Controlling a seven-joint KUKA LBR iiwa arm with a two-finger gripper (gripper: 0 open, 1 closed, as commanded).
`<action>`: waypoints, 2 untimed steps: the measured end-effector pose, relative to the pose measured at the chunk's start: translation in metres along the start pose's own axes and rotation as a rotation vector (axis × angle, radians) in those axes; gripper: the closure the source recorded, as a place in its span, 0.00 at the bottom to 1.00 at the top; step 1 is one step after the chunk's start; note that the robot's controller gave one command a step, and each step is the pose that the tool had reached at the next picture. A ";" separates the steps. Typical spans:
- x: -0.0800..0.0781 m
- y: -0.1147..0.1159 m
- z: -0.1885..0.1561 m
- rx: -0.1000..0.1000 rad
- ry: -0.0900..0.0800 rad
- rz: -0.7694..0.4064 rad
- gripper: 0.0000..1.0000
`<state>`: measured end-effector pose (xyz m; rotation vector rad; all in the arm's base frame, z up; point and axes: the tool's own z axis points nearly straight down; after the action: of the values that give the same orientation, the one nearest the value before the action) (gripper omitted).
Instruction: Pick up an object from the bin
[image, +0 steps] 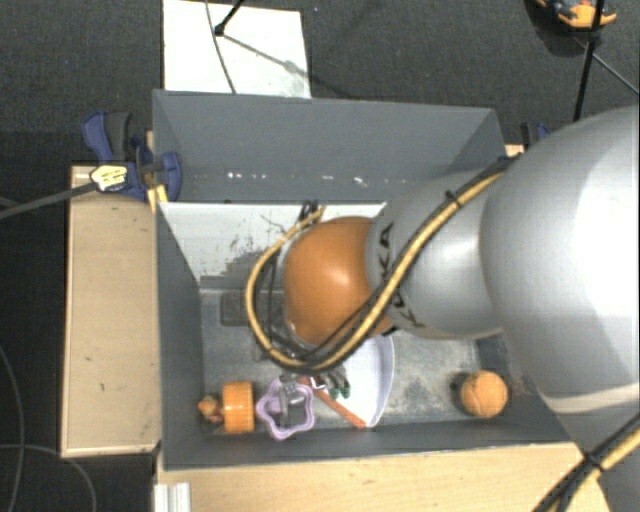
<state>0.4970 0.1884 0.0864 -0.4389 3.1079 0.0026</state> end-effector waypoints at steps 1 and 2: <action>0.007 -0.009 0.009 0.001 0.000 0.056 0.00; 0.023 -0.020 0.012 0.001 -0.006 0.061 1.00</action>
Offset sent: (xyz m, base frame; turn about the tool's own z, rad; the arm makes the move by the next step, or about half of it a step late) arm -0.0203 -0.0262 -0.0164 0.0588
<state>0.4804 0.1626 0.0739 -0.3439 3.1137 0.0025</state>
